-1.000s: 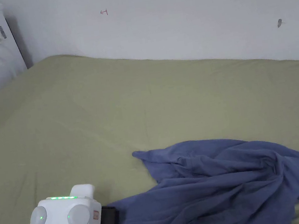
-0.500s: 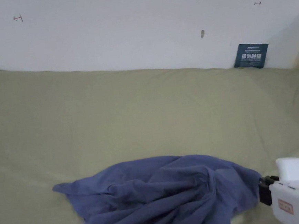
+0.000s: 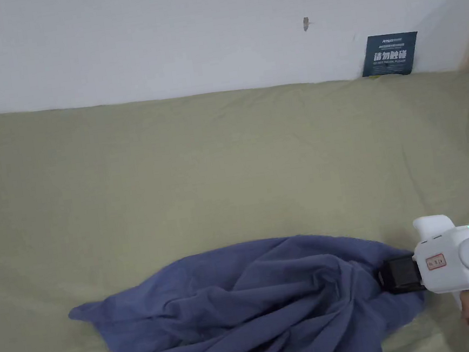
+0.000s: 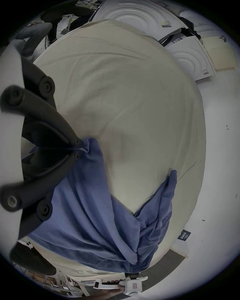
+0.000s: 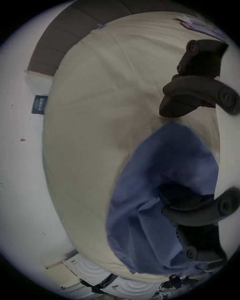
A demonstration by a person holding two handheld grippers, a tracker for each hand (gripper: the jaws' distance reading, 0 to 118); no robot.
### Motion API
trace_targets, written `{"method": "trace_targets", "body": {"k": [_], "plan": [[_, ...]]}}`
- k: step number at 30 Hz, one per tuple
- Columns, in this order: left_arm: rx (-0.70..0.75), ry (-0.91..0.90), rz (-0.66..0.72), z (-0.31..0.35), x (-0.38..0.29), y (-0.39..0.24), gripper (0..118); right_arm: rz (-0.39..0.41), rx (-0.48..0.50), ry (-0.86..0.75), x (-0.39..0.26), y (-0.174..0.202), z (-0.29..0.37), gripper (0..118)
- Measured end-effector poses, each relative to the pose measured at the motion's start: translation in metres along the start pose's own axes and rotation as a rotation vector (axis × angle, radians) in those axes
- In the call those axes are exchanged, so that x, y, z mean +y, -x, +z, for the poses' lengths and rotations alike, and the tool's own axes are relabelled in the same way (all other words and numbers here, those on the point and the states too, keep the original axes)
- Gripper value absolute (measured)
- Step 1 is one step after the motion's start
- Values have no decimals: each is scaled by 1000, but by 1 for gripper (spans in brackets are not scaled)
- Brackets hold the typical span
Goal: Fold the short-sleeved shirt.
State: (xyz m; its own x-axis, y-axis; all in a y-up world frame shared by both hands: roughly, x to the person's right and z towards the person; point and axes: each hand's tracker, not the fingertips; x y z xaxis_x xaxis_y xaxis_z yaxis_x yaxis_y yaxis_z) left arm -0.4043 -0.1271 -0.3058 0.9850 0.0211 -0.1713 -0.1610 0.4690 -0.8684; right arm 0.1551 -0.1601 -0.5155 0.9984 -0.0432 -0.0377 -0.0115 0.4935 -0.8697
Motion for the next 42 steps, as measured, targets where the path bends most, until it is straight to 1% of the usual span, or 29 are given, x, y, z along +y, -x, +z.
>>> {"method": "trace_targets", "body": {"k": [2,3,4,5,6,7,8,10,13,15,17,19,21,23,27,29,31,37,39,42], "plan": [[-1,3,9,0,0,1,0,-20,-9,-34,0,3,5,87],[-1,4,10,1,1,1,0,-17,-11,-34,0,5,13,82],[-2,5,9,2,3,2,0,7,-18,-51,-1,5,22,46],[-6,9,11,4,5,3,0,47,-17,-85,-1,4,33,7],[-13,14,12,5,6,7,0,24,-34,-127,-2,4,50,7],[-14,4,16,10,6,12,0,10,10,-120,0,2,66,7],[-12,-18,19,18,10,14,0,11,32,-158,-2,0,86,7],[-13,-79,24,40,19,20,0,25,10,-228,1,-2,125,7],[-5,-196,26,87,42,28,0,12,44,-322,0,-8,190,7],[42,-295,-1,126,58,29,0,28,25,-392,0,-9,235,7],[69,-367,4,157,75,35,0,32,12,-458,-6,-9,277,7],[108,-435,9,186,88,37,0,17,-13,-531,-10,-13,313,7],[140,-484,26,214,106,43,0,-22,-29,-602,-14,-21,348,7],[103,-516,66,234,118,42,0,-31,-31,-620,-16,-27,373,7],[98,-561,50,261,139,30,0,-30,-58,-682,-18,-30,411,7],[127,-574,48,269,150,23,0,-32,-69,-689,-15,-31,422,7],[128,-587,51,274,161,17,0,-27,-99,-716,-13,-28,432,7],[140,-614,63,275,198,8,0,-48,-111,-741,9,-29,437,7],[138,-633,56,277,208,-1,0,-37,-138,-748,21,-28,435,7],[156,-652,56,274,228,-12,0,-57,-148,-758,44,-32,427,7]]}}
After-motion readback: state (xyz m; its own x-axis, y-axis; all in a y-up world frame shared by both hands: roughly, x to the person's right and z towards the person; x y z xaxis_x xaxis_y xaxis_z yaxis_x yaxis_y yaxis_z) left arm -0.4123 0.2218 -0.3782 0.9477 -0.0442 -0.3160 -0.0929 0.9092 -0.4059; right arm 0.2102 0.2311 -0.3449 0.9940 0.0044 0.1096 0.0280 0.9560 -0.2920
